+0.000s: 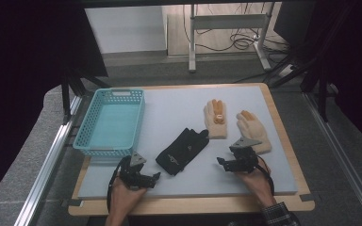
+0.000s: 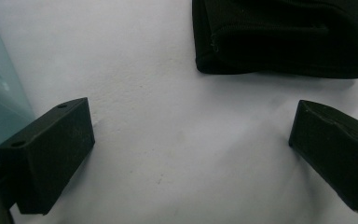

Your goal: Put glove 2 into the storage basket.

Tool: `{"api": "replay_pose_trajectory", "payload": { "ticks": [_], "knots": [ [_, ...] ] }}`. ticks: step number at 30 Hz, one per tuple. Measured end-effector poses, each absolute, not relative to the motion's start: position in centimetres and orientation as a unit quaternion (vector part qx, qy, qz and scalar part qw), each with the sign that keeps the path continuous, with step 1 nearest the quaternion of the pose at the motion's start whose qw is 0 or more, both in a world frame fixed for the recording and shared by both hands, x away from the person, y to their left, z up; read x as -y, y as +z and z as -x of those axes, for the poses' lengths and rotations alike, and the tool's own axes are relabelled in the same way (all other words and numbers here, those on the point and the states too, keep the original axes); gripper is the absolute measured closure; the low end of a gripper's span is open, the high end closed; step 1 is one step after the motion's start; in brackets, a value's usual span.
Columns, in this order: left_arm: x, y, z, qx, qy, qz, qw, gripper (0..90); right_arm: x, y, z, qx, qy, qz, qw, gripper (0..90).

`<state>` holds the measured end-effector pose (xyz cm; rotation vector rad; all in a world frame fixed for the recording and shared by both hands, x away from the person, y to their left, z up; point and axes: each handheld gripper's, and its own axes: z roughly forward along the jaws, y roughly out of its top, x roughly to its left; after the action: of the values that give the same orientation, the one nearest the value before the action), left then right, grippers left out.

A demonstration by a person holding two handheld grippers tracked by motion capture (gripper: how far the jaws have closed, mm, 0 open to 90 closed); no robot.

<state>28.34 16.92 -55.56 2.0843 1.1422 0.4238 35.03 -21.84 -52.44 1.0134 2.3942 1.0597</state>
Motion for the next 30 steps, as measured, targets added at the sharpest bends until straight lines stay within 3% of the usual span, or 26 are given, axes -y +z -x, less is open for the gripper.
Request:
{"api": "replay_pose_trajectory", "payload": {
  "ticks": [5,18,30],
  "knots": [
    [-16.9,-55.6,-28.4,-0.442,0.164,-0.807,0.355,0.0,22.3,-53.2,-35.2,-0.842,0.359,-0.364,0.172,20.8],
    [-17.1,-55.3,-28.4,-0.438,0.159,-0.812,0.353,1.5,22.2,-53.3,-35.0,-0.843,0.355,-0.362,0.181,19.8],
    [-15.7,-52.4,-28.4,-0.410,0.116,-0.823,0.376,1.3,22.2,-53.4,-35.0,-0.843,0.355,-0.362,0.182,19.6]
  ]
}}
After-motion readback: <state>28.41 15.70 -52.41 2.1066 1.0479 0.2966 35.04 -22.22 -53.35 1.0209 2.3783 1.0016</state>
